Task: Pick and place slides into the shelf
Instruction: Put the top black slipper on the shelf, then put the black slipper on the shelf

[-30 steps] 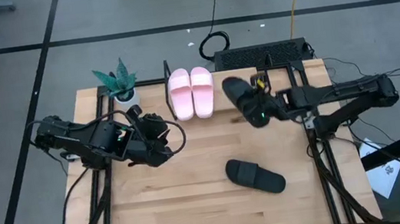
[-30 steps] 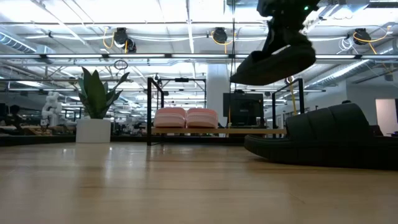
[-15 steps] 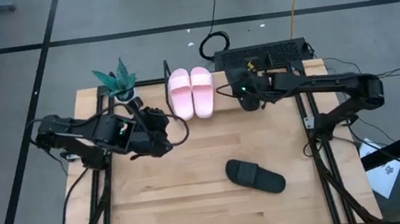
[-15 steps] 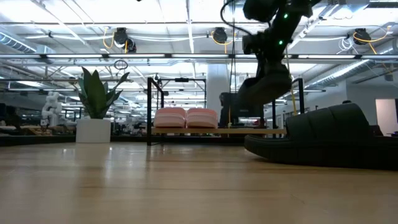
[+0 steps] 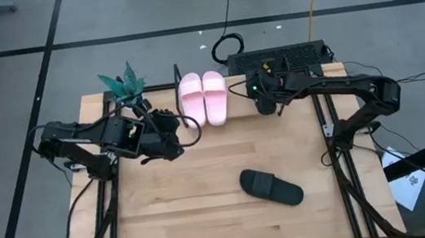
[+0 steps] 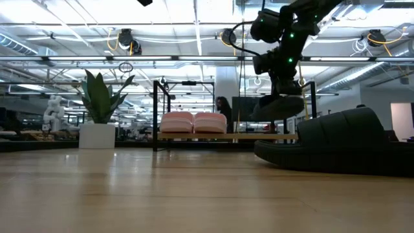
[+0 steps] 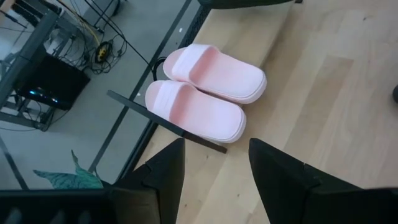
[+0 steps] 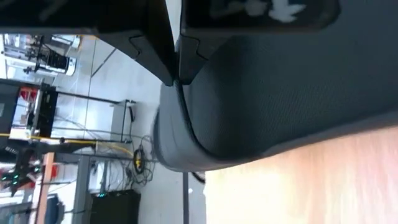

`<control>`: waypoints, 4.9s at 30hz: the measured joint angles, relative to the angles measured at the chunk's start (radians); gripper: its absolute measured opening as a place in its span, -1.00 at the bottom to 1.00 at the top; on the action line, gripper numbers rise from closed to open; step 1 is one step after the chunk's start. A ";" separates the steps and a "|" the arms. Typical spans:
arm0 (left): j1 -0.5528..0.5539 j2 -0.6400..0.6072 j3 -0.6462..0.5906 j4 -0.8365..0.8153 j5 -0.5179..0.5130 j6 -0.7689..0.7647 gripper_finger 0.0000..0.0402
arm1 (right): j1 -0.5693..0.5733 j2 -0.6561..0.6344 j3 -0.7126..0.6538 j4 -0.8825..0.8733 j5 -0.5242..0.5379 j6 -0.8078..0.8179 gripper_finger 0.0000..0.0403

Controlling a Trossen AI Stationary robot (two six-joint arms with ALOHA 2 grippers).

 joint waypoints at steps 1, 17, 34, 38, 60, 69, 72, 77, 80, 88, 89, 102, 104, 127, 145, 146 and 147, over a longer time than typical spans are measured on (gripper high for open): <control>0.000 0.000 0.000 0.000 0.000 0.000 -0.10 | -0.002 -0.006 -0.007 -0.001 0.000 0.004 -1.00; 0.000 0.000 0.000 0.002 -0.005 -0.003 -0.10 | -0.002 -0.057 -0.123 0.044 0.001 0.041 -1.00; 0.000 0.000 0.000 0.005 0.000 -0.007 -0.10 | -0.045 -0.057 -0.175 0.122 -0.001 0.032 -1.00; 0.000 0.000 0.000 0.005 0.000 -0.008 -0.10 | -0.046 -0.057 -0.175 0.123 -0.009 0.030 -1.00; 0.000 0.000 0.000 0.005 0.008 -0.010 -0.10 | -0.052 -0.057 -0.176 0.091 -0.050 0.062 -1.00; 0.000 0.000 0.000 0.011 0.010 -0.010 -0.10 | -0.072 -0.057 -0.221 0.121 -0.077 0.082 -1.00; 0.000 0.000 0.000 0.012 0.010 -0.010 -0.10 | -0.072 -0.058 -0.241 0.135 -0.078 0.084 -0.97; 0.000 0.000 0.000 0.012 0.010 -0.010 -0.09 | -0.072 -0.058 -0.250 0.136 -0.079 0.100 -0.85; 0.000 0.000 0.000 0.012 0.010 -0.010 -0.09 | -0.073 -0.058 -0.251 0.141 -0.081 0.082 -0.77; 0.000 0.000 0.000 0.012 0.010 -0.009 -0.09 | -0.072 -0.056 -0.252 0.138 -0.080 0.074 -0.46; 0.000 0.000 0.000 0.012 0.010 -0.009 -0.09 | -0.072 -0.056 -0.252 0.138 -0.080 0.074 -0.42; 0.000 0.000 0.000 0.012 0.009 -0.009 -0.10 | -0.009 -0.056 -0.253 0.139 -0.015 0.041 -0.08; 0.000 0.000 0.000 0.012 0.009 -0.009 -0.10 | 0.012 -0.060 -0.253 0.139 0.007 0.026 -0.08; 0.000 0.000 0.000 0.012 0.000 -0.006 -0.10 | 0.661 -0.413 -0.237 0.032 -0.129 0.150 -0.09; 0.000 0.000 0.000 0.016 -0.001 -0.079 -0.10 | 1.011 -0.229 -0.223 -0.027 -0.547 0.288 -0.24; 0.000 0.000 0.000 0.017 0.000 -0.086 -0.10 | 1.011 -0.203 -0.223 -0.009 -0.546 0.270 -0.24; 0.000 0.000 0.000 0.016 0.000 -0.090 -0.10 | 1.011 -0.178 -0.223 0.002 -0.546 0.259 -0.24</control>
